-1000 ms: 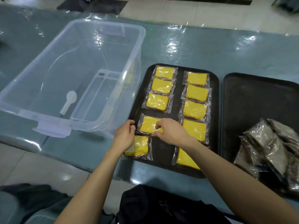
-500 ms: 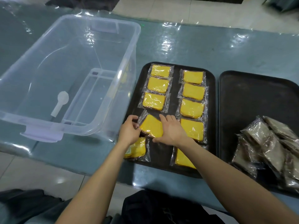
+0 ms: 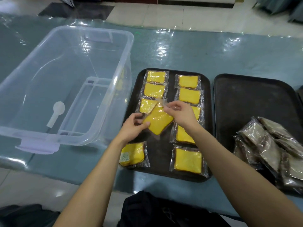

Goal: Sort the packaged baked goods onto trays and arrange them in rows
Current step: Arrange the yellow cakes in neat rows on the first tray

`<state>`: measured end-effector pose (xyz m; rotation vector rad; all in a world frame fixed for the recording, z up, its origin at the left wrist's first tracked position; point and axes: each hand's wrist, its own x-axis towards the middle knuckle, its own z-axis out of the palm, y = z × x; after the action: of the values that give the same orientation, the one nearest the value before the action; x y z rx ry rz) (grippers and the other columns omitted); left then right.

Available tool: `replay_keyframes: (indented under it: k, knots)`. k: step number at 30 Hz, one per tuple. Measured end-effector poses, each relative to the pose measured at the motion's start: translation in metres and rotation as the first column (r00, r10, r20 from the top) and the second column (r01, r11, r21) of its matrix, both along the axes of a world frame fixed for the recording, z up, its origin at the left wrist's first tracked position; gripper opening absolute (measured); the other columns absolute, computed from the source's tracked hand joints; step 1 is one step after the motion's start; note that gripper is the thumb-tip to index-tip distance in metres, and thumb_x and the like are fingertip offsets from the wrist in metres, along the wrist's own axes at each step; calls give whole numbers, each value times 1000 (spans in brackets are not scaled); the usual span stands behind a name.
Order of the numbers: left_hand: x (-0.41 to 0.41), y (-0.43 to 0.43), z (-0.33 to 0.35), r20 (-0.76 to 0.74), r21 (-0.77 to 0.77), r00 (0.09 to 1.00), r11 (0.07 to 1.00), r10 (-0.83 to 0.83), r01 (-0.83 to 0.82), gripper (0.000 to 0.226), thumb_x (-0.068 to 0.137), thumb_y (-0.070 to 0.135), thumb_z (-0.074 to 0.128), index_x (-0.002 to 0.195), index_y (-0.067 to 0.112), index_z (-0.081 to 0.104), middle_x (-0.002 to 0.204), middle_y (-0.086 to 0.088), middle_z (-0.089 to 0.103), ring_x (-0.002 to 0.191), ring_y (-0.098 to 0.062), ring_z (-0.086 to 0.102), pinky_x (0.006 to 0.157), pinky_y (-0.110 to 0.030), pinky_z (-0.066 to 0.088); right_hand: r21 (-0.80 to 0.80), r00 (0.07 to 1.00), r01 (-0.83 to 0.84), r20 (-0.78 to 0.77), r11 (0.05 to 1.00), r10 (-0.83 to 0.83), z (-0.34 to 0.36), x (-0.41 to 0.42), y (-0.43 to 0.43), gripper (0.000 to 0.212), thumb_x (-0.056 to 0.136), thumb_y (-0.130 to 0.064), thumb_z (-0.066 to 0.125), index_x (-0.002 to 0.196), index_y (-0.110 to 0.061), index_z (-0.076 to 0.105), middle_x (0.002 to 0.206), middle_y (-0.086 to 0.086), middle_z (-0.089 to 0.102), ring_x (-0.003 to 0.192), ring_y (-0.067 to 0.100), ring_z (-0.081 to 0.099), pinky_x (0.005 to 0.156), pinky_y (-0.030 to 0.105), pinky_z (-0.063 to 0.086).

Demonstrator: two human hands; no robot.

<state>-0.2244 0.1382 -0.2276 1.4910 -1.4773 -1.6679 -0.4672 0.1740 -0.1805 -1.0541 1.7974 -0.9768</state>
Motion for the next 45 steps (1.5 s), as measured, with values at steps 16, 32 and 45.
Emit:
replay_keyframes:
  k: [16, 32, 45]
  knots:
    - [14, 11, -41, 491, -240, 861, 971, 130, -10, 50, 93, 2, 80, 135, 20, 59, 110, 3, 72, 98, -14, 69, 82, -25, 52, 344, 888, -148, -367, 927, 278, -59, 54, 27, 54, 90, -30, 89, 134, -14, 61, 111, 5, 73, 92, 20, 71, 75, 30, 57]
    - [10, 11, -48, 572, -380, 800, 923, 183, 61, 39, 98, -10, 63, 118, 21, 73, 111, 3, 67, 100, -13, 65, 73, -8, 39, 274, 734, -255, -569, 927, 370, -69, 60, 21, 78, 100, -30, 78, 162, -14, 33, 150, 14, 54, 124, 34, 70, 99, 45, 61]
    - [52, 66, -16, 684, -527, 729, 703, 18, 477, 17, 99, 21, 68, 116, 20, 70, 117, 2, 64, 103, -24, 65, 88, -46, 58, 157, 635, -351, -685, 923, 358, -47, 55, 39, 27, 105, -26, 66, 131, -17, 67, 123, 3, 66, 103, 24, 70, 86, 39, 61]
